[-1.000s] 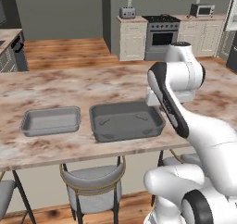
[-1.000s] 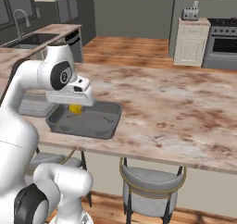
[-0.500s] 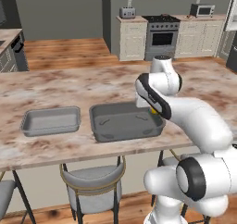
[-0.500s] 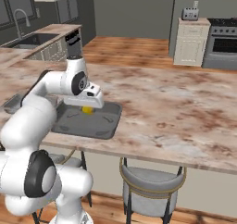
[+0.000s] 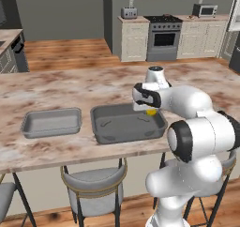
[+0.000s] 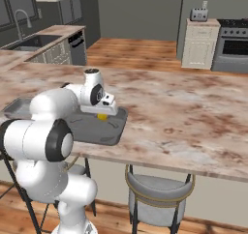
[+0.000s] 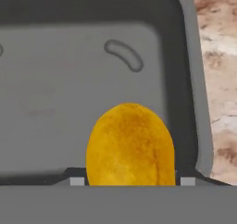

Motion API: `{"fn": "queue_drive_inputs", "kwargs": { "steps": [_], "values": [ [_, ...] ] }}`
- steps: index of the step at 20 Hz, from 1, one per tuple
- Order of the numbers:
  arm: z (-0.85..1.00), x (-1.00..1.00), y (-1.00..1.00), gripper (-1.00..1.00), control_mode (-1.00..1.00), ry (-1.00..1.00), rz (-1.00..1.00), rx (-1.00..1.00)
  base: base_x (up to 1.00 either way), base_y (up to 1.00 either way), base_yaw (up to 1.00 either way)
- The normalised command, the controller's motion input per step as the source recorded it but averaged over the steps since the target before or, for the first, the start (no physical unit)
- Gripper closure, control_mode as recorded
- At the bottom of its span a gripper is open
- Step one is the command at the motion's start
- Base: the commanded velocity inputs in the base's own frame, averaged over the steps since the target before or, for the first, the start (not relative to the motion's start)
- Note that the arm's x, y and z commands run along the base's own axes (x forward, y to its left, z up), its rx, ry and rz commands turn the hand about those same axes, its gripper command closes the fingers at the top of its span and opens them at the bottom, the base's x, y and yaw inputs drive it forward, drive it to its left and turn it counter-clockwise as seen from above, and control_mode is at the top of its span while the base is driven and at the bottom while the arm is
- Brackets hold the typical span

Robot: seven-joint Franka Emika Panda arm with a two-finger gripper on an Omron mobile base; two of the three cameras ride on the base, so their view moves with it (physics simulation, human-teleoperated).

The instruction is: Place the cold items (mango and tomato) from the fridge in one tupperware on the dining counter. Place the warm items (kebab skewer and hot dog) in the stove area in another tupperware.

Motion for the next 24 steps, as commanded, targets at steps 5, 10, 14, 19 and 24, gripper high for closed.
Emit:
{"fn": "queue_drive_inputs", "kwargs": {
  "steps": [5,10,14,19,24],
  "values": [
    [-0.43,0.7,0.04,1.0,-1.0,0.01,0.0,-0.03,0.0,0.0,0.0],
    [-0.43,0.55,0.05,1.0,-1.0,0.0,0.0,-0.09,0.0,0.0,0.0],
    [-0.46,0.17,0.0,1.0,-1.0,0.0,0.0,-0.04,0.0,0.0,0.0],
    [-0.43,-0.1,0.0,1.0,-1.0,0.01,0.0,0.0,0.0,0.0,0.0],
    [-0.12,0.0,0.0,-1.0,-1.0,0.0,0.0,0.0,0.0,0.0,0.0]
  ]
}}
